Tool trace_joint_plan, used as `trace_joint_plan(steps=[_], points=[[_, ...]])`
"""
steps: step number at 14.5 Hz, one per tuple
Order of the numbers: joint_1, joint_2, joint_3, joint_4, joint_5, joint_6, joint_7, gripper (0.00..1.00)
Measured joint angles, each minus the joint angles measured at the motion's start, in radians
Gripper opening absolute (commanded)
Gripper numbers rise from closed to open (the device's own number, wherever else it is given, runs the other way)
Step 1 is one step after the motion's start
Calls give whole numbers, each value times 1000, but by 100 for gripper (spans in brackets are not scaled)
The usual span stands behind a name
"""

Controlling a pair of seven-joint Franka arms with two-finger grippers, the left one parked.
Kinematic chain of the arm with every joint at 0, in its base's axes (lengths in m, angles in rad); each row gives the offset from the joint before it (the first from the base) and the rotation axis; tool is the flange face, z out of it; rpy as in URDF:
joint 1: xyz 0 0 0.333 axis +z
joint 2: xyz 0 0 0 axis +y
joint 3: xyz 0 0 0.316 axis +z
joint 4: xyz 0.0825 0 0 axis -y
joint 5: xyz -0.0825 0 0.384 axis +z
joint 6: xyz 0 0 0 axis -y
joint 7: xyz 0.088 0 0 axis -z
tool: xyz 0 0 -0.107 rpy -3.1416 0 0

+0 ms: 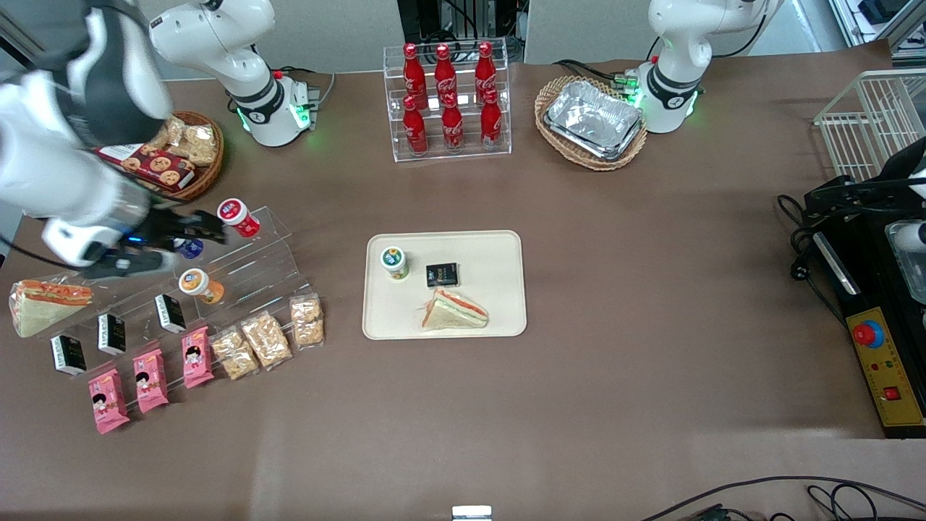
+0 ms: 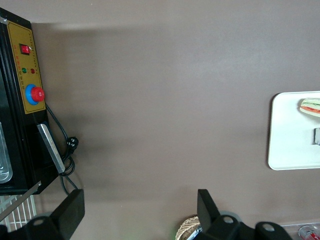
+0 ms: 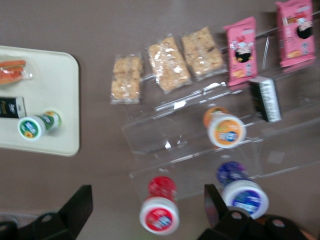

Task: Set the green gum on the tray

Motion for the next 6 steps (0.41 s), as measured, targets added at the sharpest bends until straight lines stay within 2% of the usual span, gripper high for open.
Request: trace_joint_plan(steps=[3,6], points=[[-103,-1,-1,70,0,-82,-143,100],[-129,5,0,139,-2,-159,-165,100]])
